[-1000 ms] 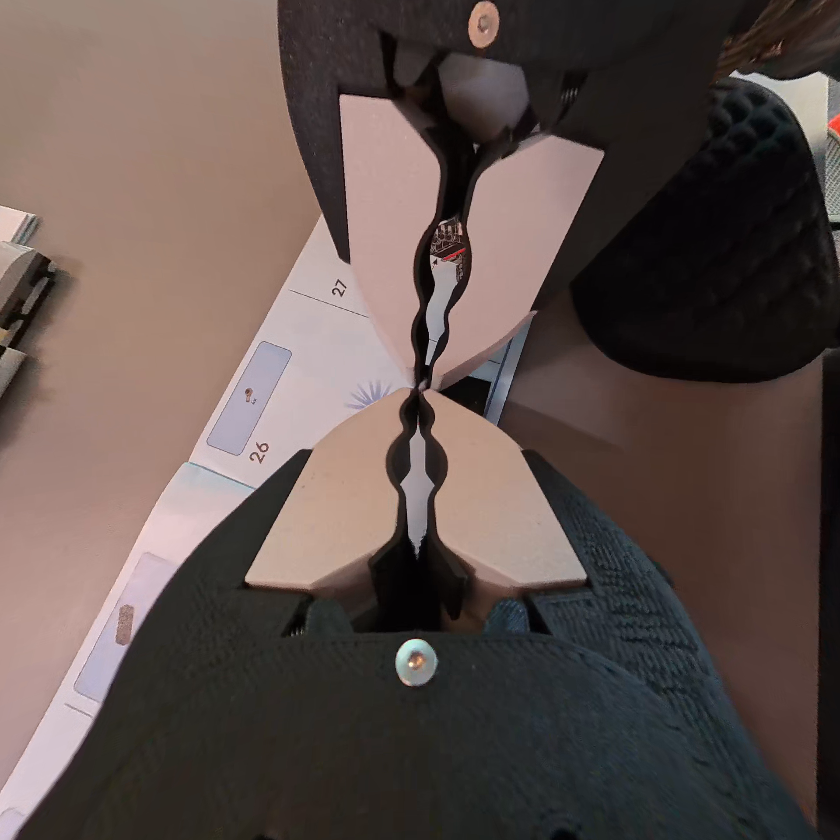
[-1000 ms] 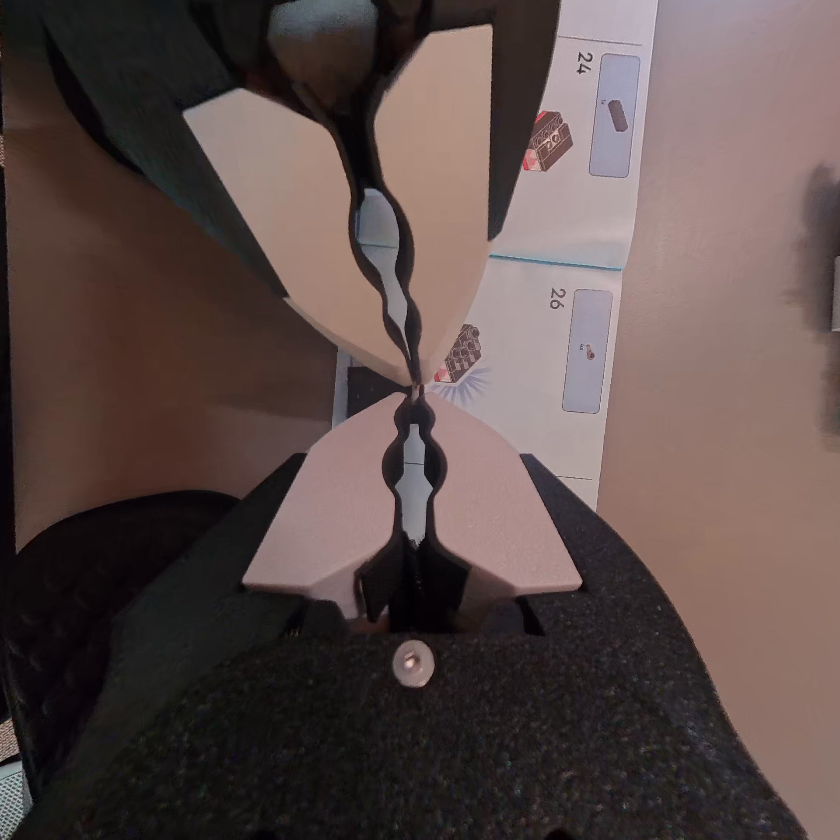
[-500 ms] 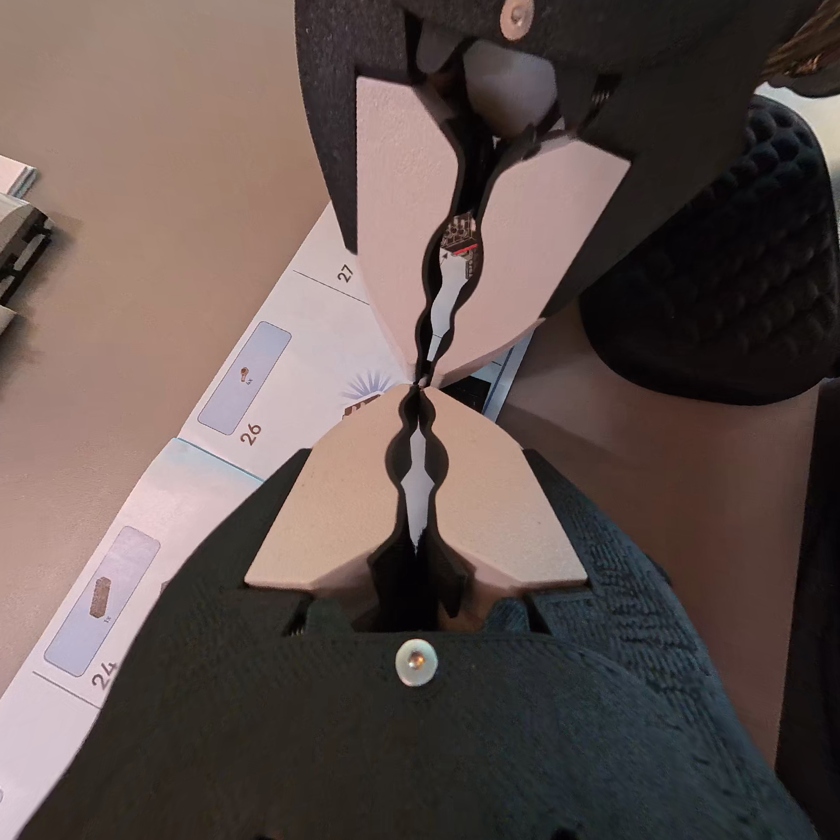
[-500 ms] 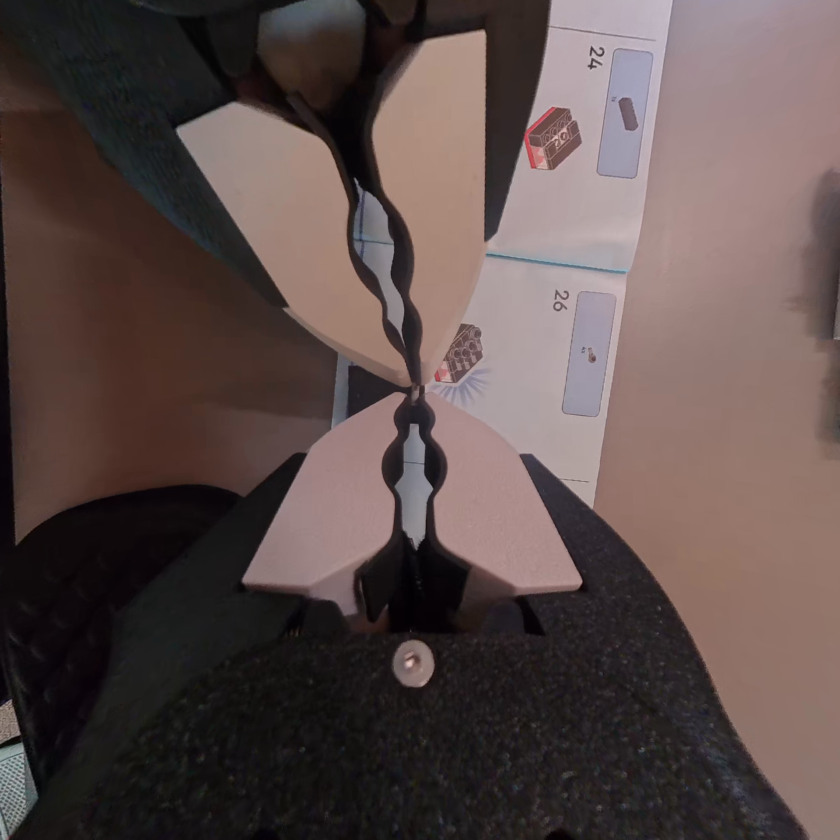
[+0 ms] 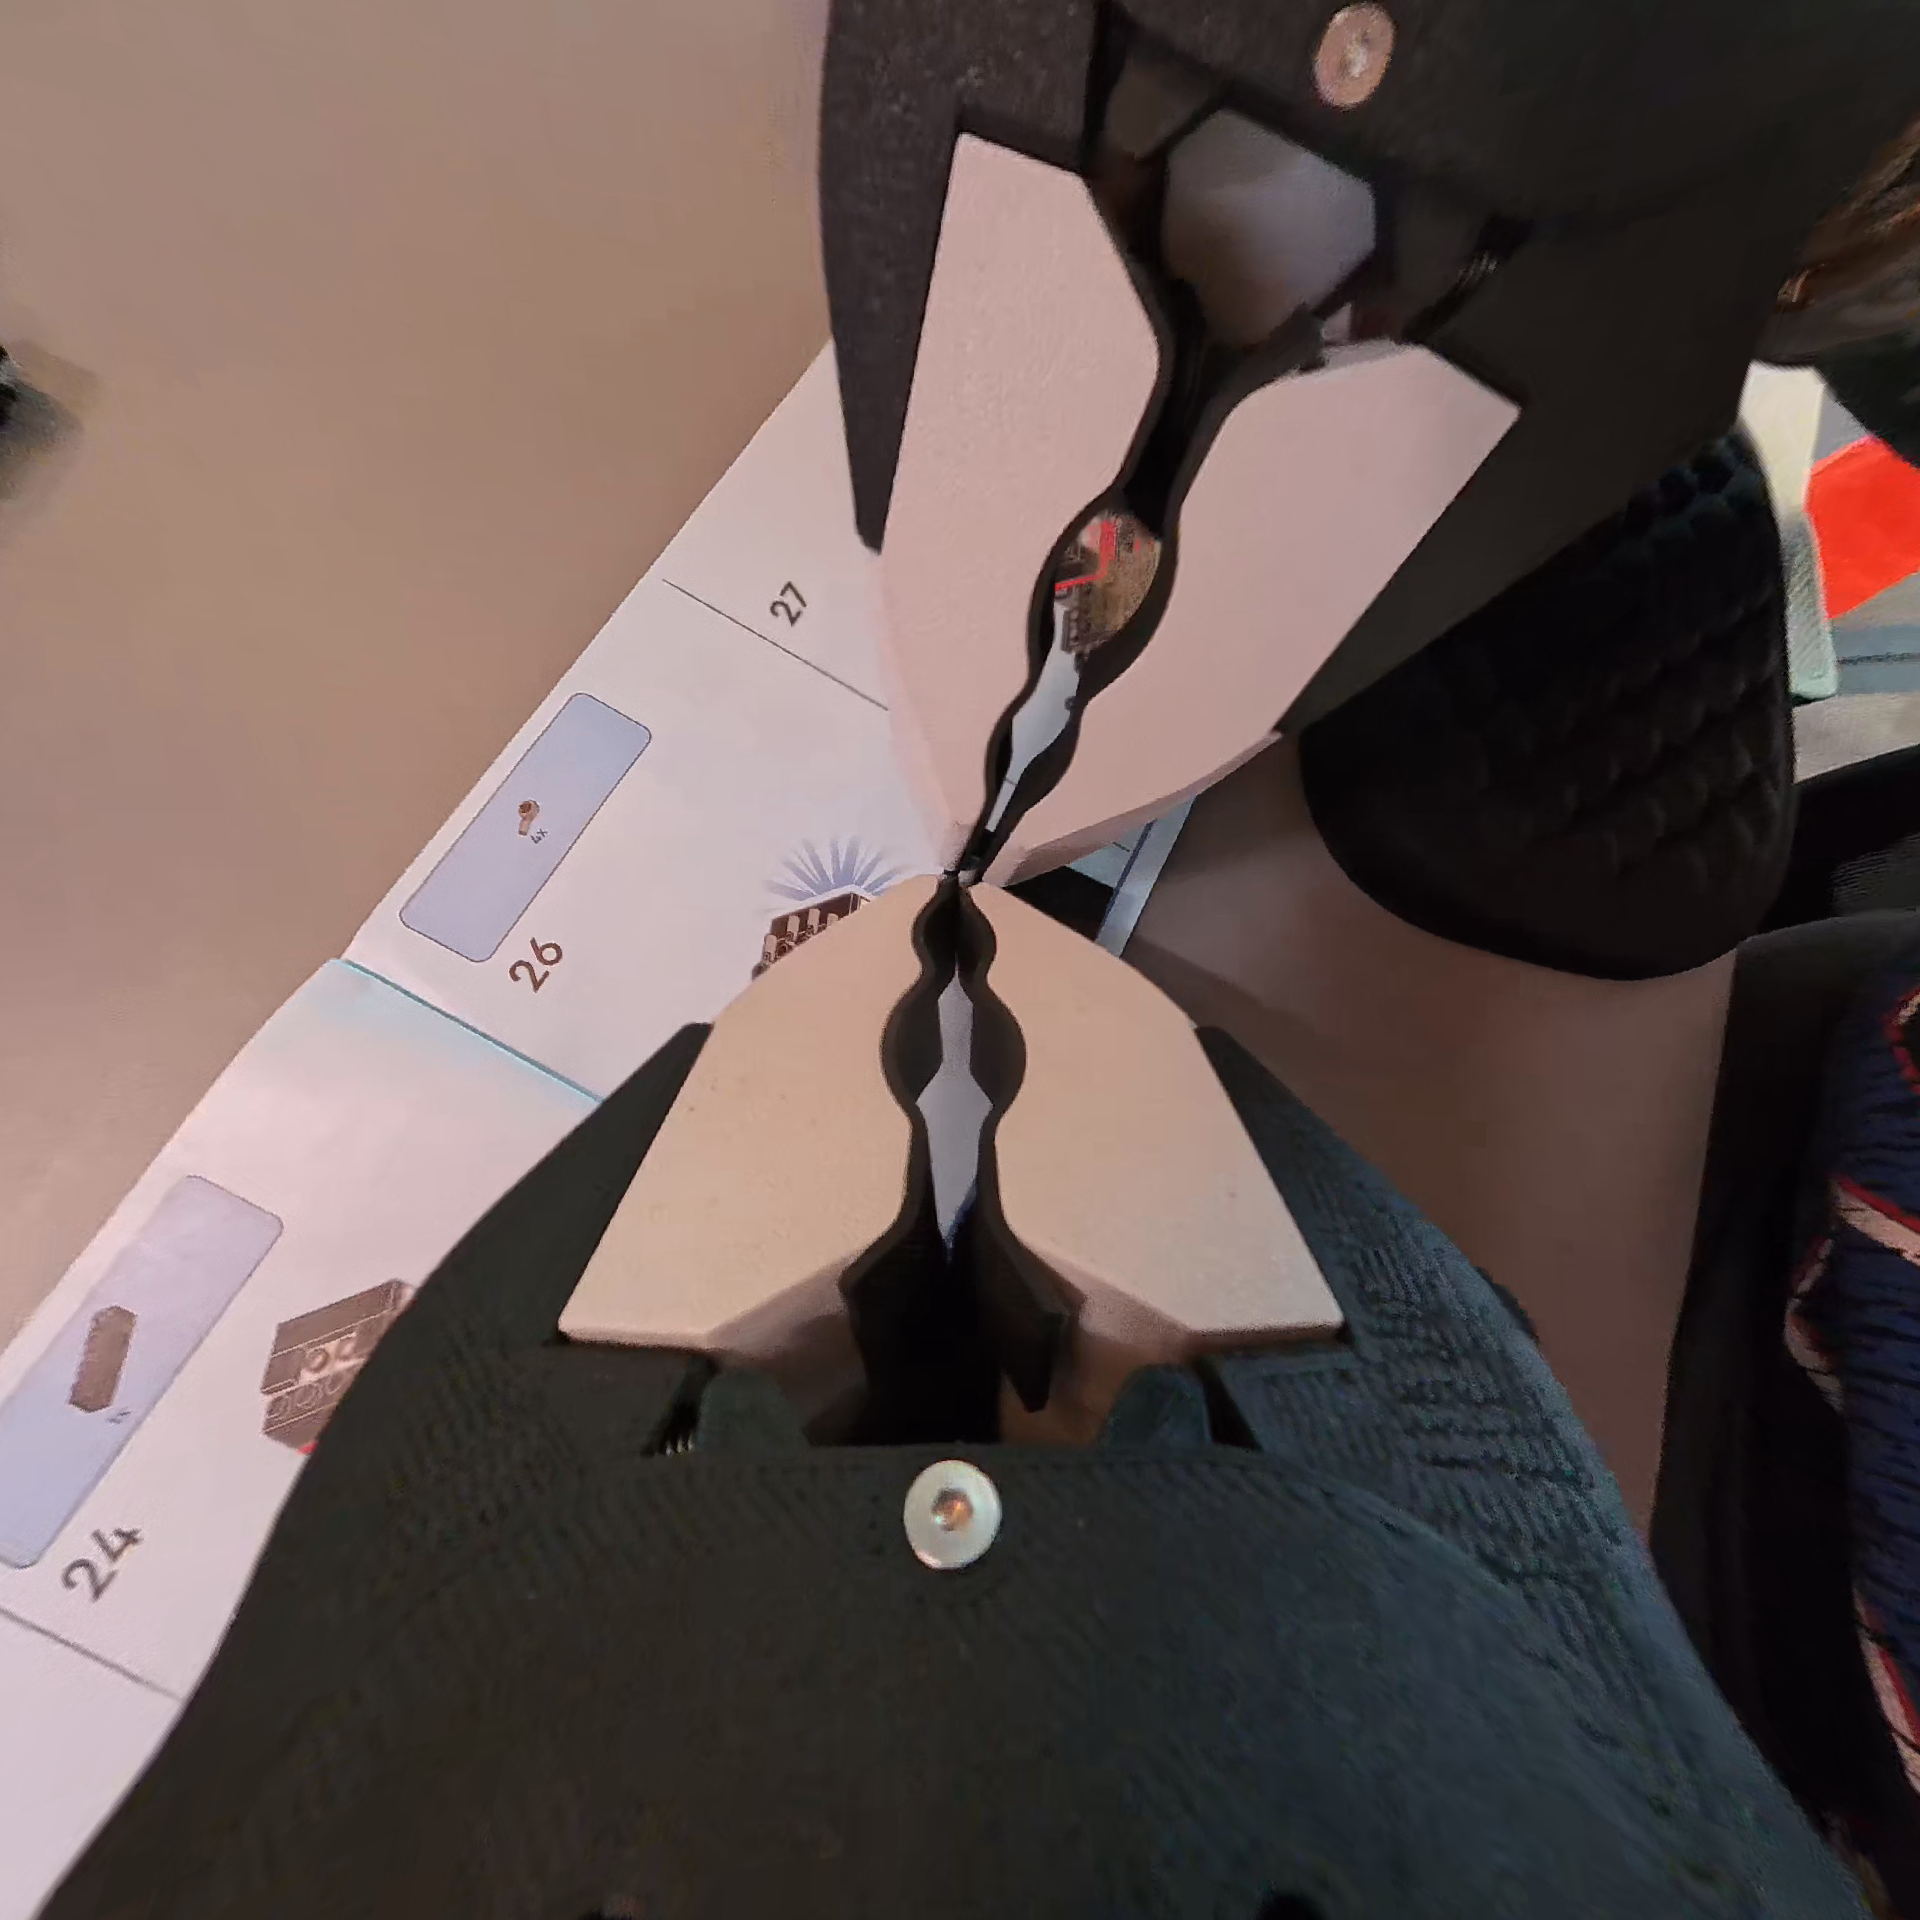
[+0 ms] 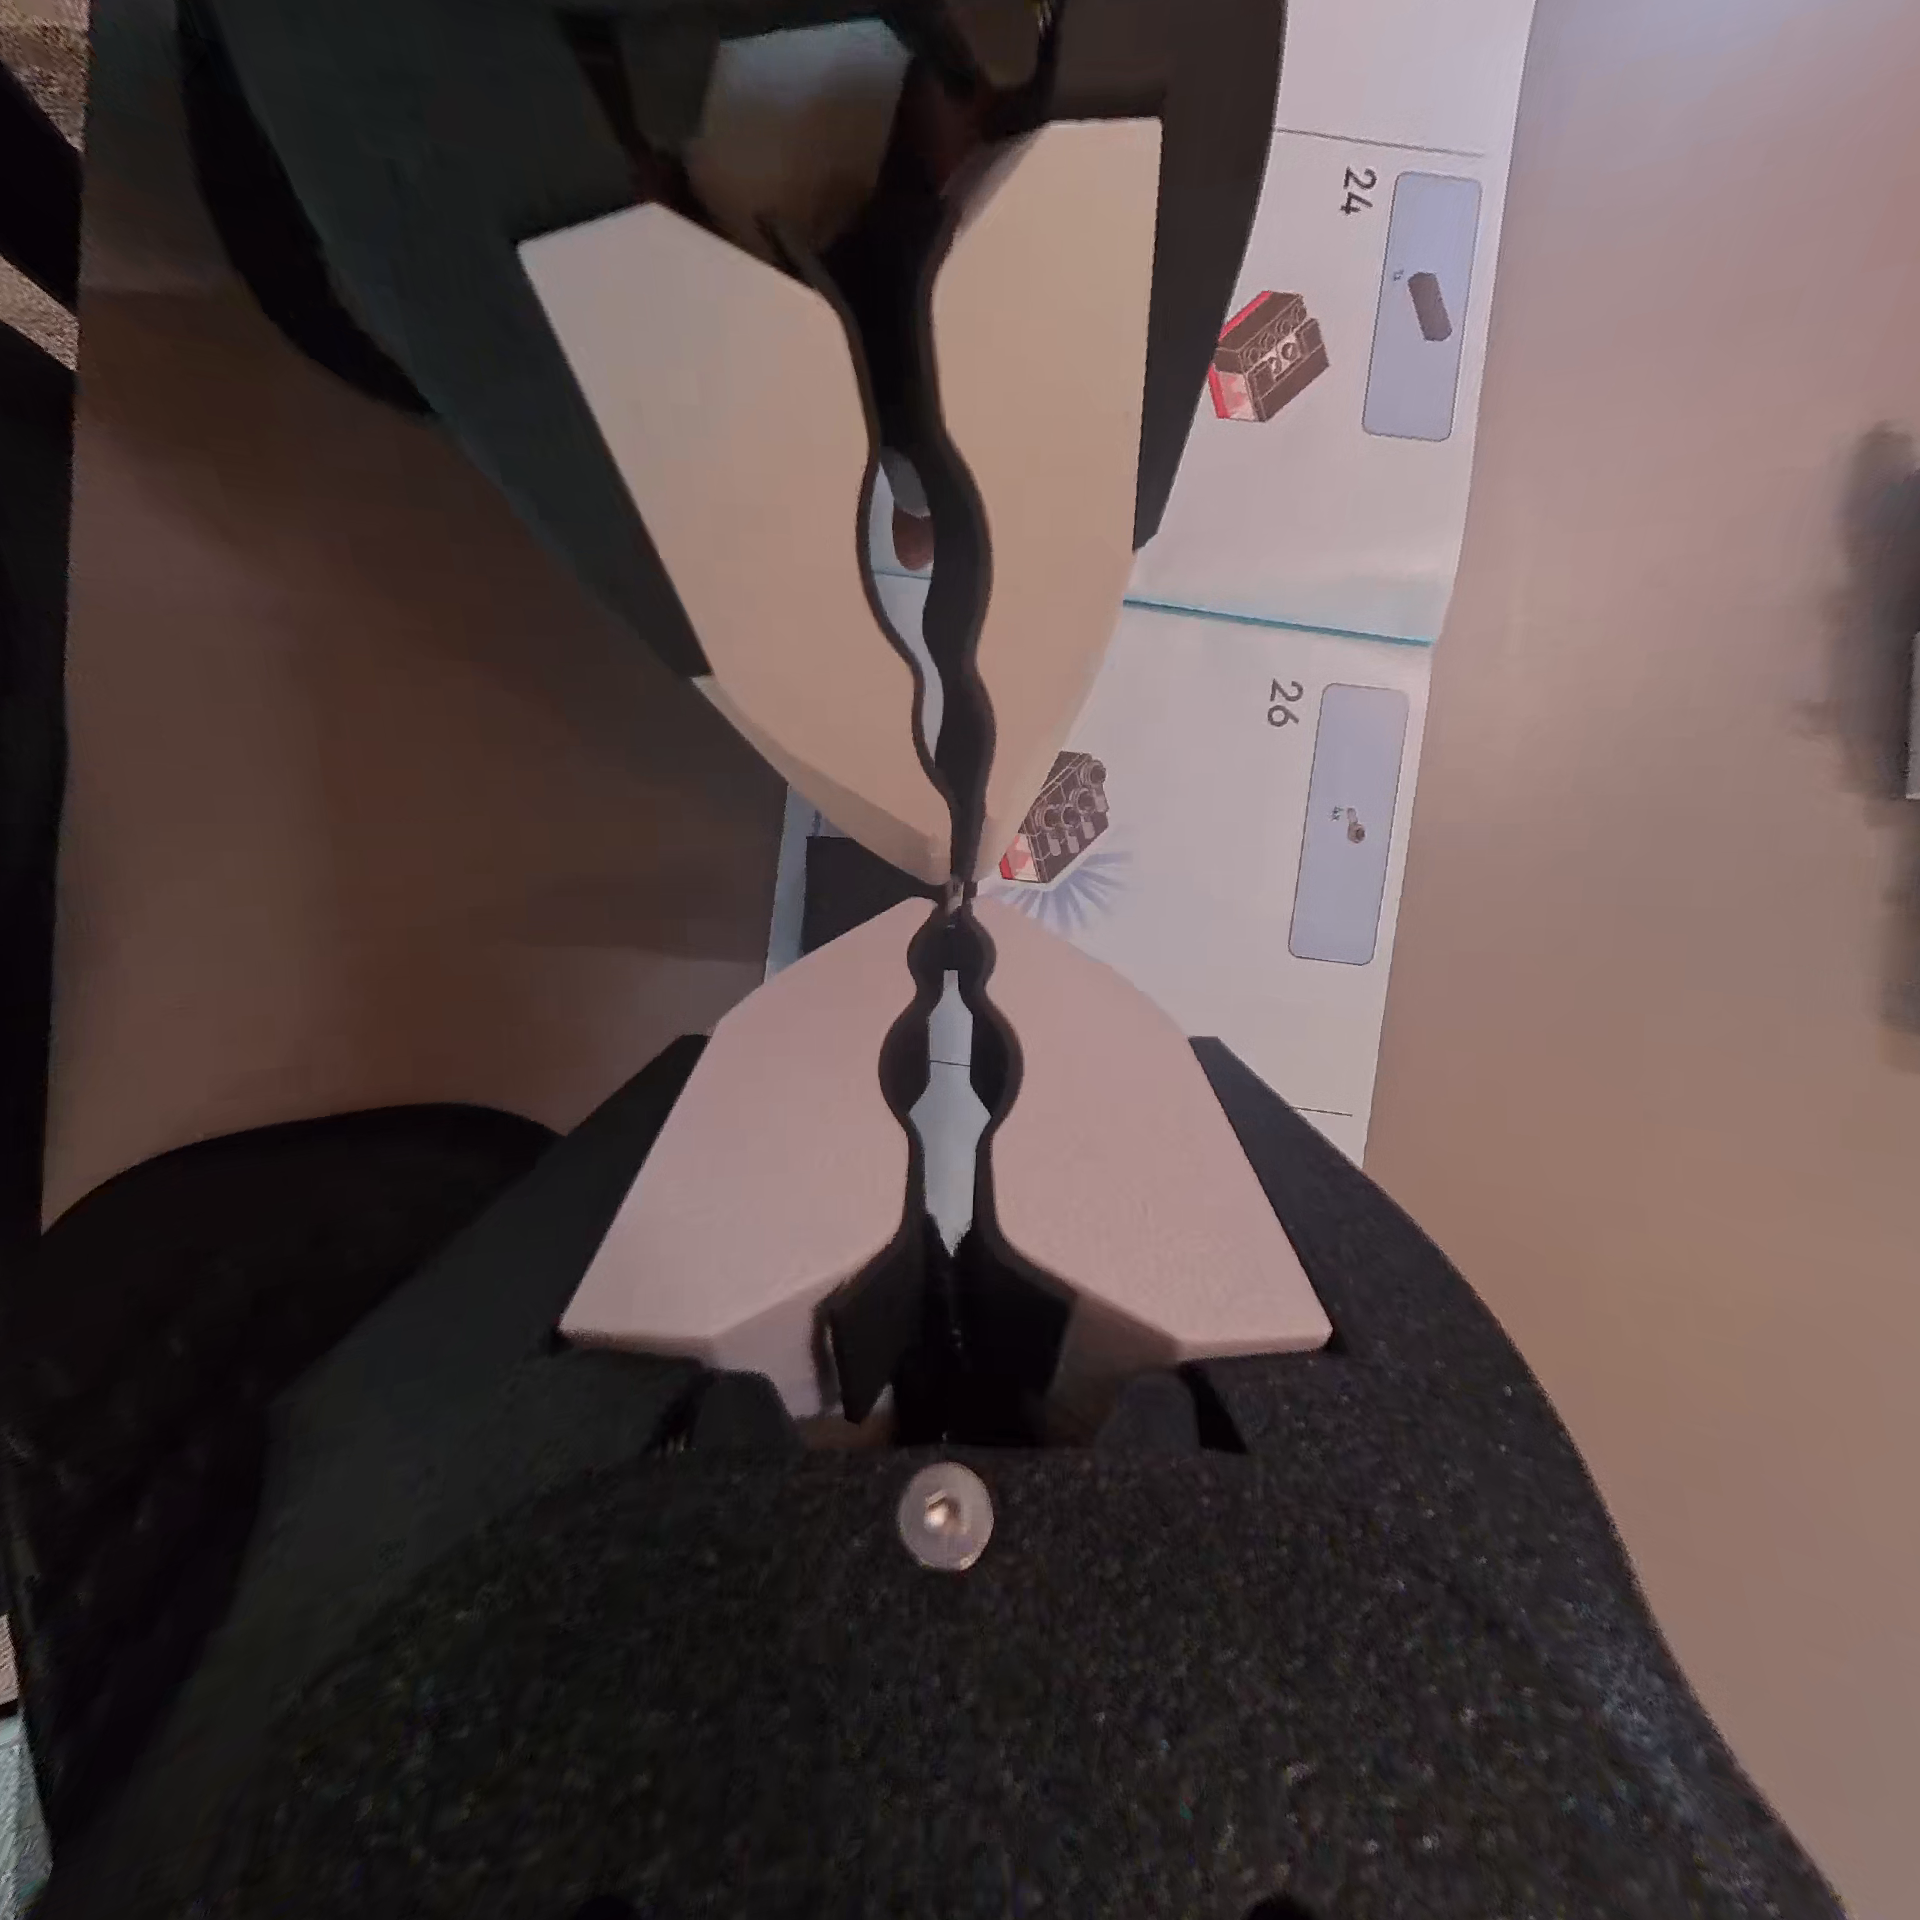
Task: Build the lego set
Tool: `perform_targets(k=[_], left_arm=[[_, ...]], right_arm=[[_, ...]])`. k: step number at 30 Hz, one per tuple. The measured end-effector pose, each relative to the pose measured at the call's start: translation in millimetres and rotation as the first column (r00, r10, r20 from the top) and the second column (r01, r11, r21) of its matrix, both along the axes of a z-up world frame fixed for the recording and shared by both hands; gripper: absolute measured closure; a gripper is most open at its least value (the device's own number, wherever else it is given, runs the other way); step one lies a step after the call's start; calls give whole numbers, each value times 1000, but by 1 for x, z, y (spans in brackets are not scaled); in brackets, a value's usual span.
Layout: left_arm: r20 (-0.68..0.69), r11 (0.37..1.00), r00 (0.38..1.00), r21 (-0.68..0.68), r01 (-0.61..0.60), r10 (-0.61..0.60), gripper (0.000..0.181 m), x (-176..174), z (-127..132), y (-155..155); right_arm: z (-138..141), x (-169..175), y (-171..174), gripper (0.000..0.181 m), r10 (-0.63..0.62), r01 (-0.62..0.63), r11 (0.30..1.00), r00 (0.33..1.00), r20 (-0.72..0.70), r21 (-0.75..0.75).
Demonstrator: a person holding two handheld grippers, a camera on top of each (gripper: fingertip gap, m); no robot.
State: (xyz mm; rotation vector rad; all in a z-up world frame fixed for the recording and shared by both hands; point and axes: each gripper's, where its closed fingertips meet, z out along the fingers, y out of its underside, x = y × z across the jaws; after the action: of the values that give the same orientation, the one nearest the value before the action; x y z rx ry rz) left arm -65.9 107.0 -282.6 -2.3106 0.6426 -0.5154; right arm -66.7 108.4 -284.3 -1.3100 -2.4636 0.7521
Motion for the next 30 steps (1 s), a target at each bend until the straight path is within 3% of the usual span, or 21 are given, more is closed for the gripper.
perform_targets(k=[8, 13, 16, 19, 24, 30], left_arm=[[81, 999, 996, -31, -18, 21, 180, 1, -1, 1], [15, 1000, 1000, 16, 10, -10, 181, 3, -2, 2], [40, 995, 999, 100, -15, 11, 181, -1, 14, 3], [31, 988, 999, 152, -19, 15, 169, -8, 30, -9], [43, 993, 998, 108, -44, 39, 159, -6, 13, -16], [74, 998, 996, -46, -49, 52, 171, -4, -4, -12]], right_arm=[[-1, 1, -1, 180, 27, -21, 999, 992, 122, -50], [-1, 1, -1, 180, 15, -11, 999, 994, 105, -41], [0, 0, -1, 178, -4, 7, 999, 997, 78, -46], [5, 1, -2, 176, -10, 14, 996, 999, 51, -85], [7, -2, 1, 176, 22, -23, 999, 1000, -21, -38], [-1, -3, -1, 177, 64, -64, 998, 998, -13, -27]])
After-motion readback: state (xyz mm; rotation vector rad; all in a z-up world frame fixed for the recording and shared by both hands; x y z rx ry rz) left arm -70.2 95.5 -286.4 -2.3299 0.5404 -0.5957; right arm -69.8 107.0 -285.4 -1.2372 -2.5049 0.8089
